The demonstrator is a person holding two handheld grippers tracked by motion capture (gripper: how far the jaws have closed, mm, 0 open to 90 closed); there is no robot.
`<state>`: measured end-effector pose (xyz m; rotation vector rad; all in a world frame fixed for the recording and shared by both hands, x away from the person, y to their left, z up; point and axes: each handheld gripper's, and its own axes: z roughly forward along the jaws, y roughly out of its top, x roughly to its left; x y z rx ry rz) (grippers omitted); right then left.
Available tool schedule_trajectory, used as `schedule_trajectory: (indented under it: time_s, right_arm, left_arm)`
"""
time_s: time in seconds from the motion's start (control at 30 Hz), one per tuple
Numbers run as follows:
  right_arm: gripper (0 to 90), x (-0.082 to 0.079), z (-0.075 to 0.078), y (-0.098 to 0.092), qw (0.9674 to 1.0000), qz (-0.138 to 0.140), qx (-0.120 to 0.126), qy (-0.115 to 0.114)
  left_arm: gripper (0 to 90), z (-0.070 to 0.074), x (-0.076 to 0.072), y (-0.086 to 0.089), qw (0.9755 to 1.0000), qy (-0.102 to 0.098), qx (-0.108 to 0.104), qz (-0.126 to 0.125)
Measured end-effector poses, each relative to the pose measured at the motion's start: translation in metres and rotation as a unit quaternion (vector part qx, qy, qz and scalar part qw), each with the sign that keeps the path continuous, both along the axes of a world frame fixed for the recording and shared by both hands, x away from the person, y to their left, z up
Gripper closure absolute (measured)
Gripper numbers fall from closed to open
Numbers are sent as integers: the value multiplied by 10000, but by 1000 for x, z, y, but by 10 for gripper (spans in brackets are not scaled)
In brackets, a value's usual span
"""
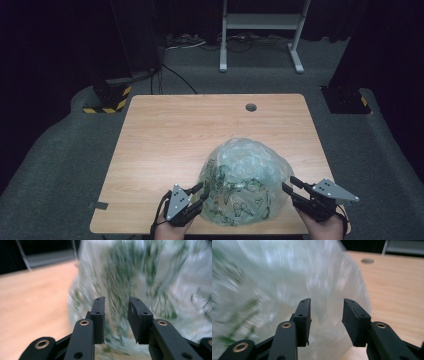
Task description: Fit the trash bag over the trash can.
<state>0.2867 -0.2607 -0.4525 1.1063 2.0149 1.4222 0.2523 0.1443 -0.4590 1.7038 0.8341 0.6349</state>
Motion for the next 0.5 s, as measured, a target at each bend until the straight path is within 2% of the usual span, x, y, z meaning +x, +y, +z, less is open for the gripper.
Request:
schedule_trajectory:
  time_s: [0.07,0.13,0.23,0.33,0.4,0.43,0.5]
  right_arm:
    - [561,-5,9,-2,9998,-17,83,-154]
    - [546,-7,18,-2,9992,-35,222,-323]
    - [508,2,31,5,9982,-68,325,-504]
    - [487,21,40,15,9972,-60,422,-620]
    - [472,35,41,22,9975,12,490,-511]
    - [475,40,41,25,9978,46,459,-466]
    - [520,50,37,32,9987,124,360,-352]
  left_arm:
    - [654,9,1,5,9998,-133,-113,78]
    - [620,21,10,7,9994,-216,-239,138]
    - [547,36,29,-1,9989,-320,-348,59]
    - [471,40,51,-16,9992,-210,-344,-62]
    - [465,38,63,-22,9993,-80,-342,-117]
    - [470,37,68,-24,9991,-28,-376,-194]
    - [574,36,75,-27,9989,90,-370,-274]
